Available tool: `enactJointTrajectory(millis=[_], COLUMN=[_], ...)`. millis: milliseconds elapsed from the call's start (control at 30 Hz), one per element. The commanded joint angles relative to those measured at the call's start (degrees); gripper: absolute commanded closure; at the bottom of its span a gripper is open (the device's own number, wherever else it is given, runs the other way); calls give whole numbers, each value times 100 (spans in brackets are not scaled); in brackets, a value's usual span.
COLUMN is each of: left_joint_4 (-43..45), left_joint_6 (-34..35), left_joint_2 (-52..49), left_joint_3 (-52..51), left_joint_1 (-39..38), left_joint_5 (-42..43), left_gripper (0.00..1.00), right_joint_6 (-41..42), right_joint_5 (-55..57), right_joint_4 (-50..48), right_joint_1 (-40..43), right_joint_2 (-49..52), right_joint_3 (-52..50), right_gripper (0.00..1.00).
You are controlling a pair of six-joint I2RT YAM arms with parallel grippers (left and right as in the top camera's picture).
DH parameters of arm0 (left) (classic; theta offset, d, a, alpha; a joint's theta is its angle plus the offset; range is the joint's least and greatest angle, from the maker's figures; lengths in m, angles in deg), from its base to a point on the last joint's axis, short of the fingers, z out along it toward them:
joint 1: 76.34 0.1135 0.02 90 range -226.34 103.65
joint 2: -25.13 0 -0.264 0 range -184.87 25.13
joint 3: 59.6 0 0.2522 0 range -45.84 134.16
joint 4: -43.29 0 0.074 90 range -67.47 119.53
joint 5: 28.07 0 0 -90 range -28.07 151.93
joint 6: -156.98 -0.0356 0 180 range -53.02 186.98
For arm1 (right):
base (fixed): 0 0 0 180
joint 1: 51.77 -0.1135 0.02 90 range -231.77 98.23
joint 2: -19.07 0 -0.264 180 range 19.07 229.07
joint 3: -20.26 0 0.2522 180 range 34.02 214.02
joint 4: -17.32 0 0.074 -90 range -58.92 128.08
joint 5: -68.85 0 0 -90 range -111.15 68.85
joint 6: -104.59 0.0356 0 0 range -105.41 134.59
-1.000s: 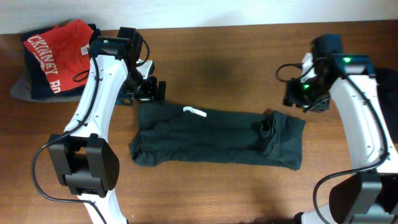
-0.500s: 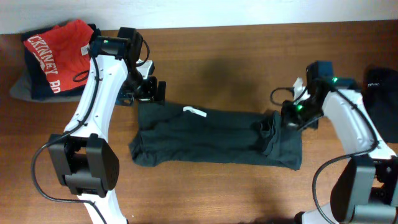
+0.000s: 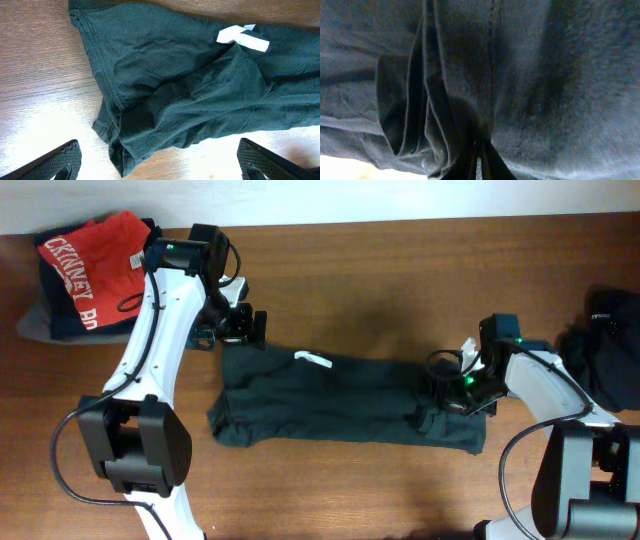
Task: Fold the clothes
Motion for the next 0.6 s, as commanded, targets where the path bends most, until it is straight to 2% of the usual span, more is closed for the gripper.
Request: enactJointTrajectory(millis=[0, 100, 133, 233, 433, 500, 533, 567], left_joint_4=[9, 9, 9, 11, 9, 9, 9, 9], left_joint_6=[11, 11, 11, 11, 11, 11, 11, 11], left_joint_2=[35, 35, 35, 35, 35, 35, 35, 35], left_joint_3=[-17, -17, -17, -17, -17, -17, -17, -17], left_joint_1=[-9, -9, -9, -9, -9, -9, -9, -9], left_joint_5=[20, 20, 20, 20, 20, 20, 17, 20], left_gripper=[1, 1, 1, 1, 1, 1, 1, 1], right_joint_6=[66, 66, 66, 68, 35, -118, -251, -310], right_joint_5=[-459, -704, -710, -748, -857, -855, -828, -743], right_joint_4=[-179, -306, -297, -260, 433, 787, 1021, 1239], right_joint_1=[-33, -31, -31, -28, -9, -9, -2, 22], right_joint_2=[28, 28, 28, 15, -199, -282, -306, -313], right_joint_3=[-282, -422, -428, -378, 560, 1071, 1414, 1718], right_gripper=[90, 91, 96, 96, 93, 82, 67, 46])
